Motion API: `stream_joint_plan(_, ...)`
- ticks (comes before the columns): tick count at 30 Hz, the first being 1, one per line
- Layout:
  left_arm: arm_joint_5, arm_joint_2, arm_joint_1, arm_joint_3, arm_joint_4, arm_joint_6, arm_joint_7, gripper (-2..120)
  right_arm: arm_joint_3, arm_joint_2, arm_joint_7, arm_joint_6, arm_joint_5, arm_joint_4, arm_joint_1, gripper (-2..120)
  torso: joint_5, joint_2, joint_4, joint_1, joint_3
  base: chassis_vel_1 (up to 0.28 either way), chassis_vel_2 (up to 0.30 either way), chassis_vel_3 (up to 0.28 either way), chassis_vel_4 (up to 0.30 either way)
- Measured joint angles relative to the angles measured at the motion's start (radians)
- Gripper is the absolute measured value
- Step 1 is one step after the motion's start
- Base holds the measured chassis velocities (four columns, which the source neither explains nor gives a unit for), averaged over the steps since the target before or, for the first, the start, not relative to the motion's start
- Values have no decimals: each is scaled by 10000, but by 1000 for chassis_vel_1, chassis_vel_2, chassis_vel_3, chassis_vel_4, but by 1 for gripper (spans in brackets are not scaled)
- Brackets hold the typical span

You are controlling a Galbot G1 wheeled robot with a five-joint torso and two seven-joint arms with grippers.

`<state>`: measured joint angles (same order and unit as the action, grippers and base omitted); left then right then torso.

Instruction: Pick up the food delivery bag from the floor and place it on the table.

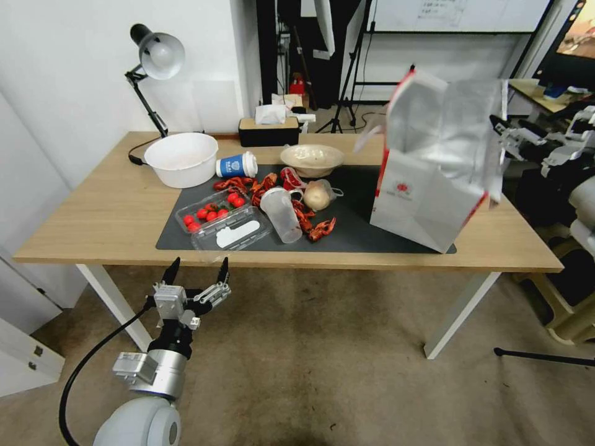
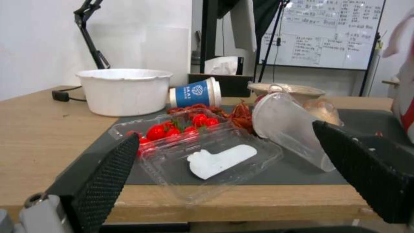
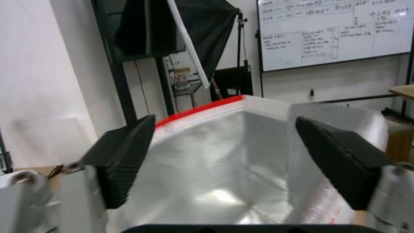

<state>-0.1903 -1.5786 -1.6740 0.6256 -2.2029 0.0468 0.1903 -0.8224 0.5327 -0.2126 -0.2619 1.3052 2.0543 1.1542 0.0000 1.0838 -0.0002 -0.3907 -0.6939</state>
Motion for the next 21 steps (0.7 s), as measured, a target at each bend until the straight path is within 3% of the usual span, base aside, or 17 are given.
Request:
stream_joint_plan(1,1,0,0,0,0,1,1,100,-5,-4,-2,0,0,3,4,77,0,0,0,0,0,0,0,0,0)
stream_joint_plan(2,8,-3,-3,-4,-4,13,7,100,-77,-46,29,11,-30,38,66,96,0,0,1,0,0,0,0,0,0)
stream_joint_plan(3,9,-5,-4,-5,-6,16,8,100,-94,-51,62,28,-39,52,92,98,-1,0,1,0,0,0,0,0,0)
stream_joint_plan(12,5,4,-34,-4,-51,48,12,100,-151,127,662,465,-95,539,442,100,-1,0,2,0,0,0,0,0,0)
stream_joint_plan(15,-11,8,-37,11,-55,53,8,100,-230,386,1591,1210,-98,784,779,100,-1,0,1,0,0,0,0,0,0)
stream_joint_plan(18,-20,4,-30,16,-56,53,0,100,-375,841,3691,2643,-523,1052,1654,100,-1,0,1,0,0,0,0,0,0)
stream_joint_plan(21,-25,4,-30,32,-56,54,-8,100,-382,1054,4574,2908,-1165,1226,2040,100,0,0,1,1,0,0,0,0,0)
